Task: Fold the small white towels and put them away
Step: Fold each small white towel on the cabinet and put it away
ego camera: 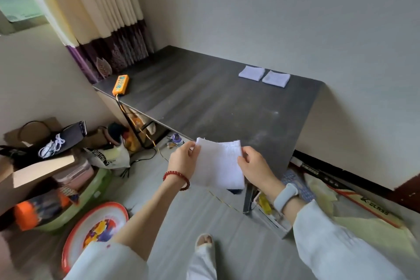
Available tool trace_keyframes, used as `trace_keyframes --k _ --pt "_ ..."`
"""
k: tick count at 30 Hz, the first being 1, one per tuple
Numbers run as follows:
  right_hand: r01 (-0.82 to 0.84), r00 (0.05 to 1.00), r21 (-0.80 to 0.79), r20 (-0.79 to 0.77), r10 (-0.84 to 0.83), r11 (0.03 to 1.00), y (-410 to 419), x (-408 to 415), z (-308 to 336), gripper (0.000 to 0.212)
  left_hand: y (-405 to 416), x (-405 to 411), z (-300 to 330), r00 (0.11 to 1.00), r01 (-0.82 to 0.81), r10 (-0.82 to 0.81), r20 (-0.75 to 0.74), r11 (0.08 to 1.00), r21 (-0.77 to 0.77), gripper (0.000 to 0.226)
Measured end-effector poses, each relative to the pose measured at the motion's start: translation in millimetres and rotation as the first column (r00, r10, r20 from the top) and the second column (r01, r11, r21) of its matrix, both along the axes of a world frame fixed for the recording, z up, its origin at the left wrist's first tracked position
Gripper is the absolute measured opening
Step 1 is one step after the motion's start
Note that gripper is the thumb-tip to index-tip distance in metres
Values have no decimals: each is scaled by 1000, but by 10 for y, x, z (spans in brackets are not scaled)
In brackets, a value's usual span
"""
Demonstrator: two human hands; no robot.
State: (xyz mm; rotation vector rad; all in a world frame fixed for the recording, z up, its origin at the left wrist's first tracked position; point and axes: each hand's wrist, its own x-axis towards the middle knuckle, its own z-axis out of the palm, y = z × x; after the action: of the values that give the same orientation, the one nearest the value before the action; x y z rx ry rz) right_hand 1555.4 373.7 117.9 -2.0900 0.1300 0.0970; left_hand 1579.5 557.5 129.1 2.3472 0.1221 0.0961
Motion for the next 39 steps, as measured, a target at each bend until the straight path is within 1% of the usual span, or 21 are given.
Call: trace_keyframes --k 4,6,8,12,16,22,24,27,29,32,37,39 --pt "-3 992 77 -123 12 997 198 1186 31 15 269 1294 -61 989 127 -130 -75 991 -40 18" --pt "6 988 88 -155 7 996 220 1734 91 15 312 1929 -45 973 187 -195 -122 980 -72 19" --pt "62 984 87 -170 -46 994 161 2187 128 15 256 2488 -25 949 260 -273 -155 960 -102 18" --pt "216 964 88 -180 -198 972 -126 2959 87 13 -79 3474 -25 894 339 -389 -222 912 -232 11" --pt "334 931 77 -183 -316 940 -465 3664 -88 11 -484 4327 -144 877 295 -400 -267 885 -360 12" --pt "469 876 32 -141 -460 883 -1041 4972 -471 8 -1146 5702 -480 835 222 -424 -351 842 -491 12" --pt "508 855 25 -136 -500 861 -1221 5330 -586 8 -1377 6070 -568 825 239 -438 -357 843 -482 10" --pt "525 845 -1 -116 -522 851 -1459 5800 -718 19 -1700 6574 -704 835 274 -441 -329 852 -446 12" --pt "541 836 -26 -93 -540 841 -1612 6084 -797 23 -1891 6877 -819 847 276 -430 -312 858 -433 14" --pt "567 819 -45 -71 -569 822 -1812 6414 -934 21 -2138 7226 -1030 858 280 -418 -299 868 -409 17" --pt "600 786 -114 -99 -610 792 -2049 6781 -1190 13 -2409 7560 -1322 864 321 -423 -273 881 -348 20" --pt "610 773 -138 -112 -624 781 -2092 6862 -1275 16 -2454 7658 -1421 866 327 -418 -276 889 -319 22"
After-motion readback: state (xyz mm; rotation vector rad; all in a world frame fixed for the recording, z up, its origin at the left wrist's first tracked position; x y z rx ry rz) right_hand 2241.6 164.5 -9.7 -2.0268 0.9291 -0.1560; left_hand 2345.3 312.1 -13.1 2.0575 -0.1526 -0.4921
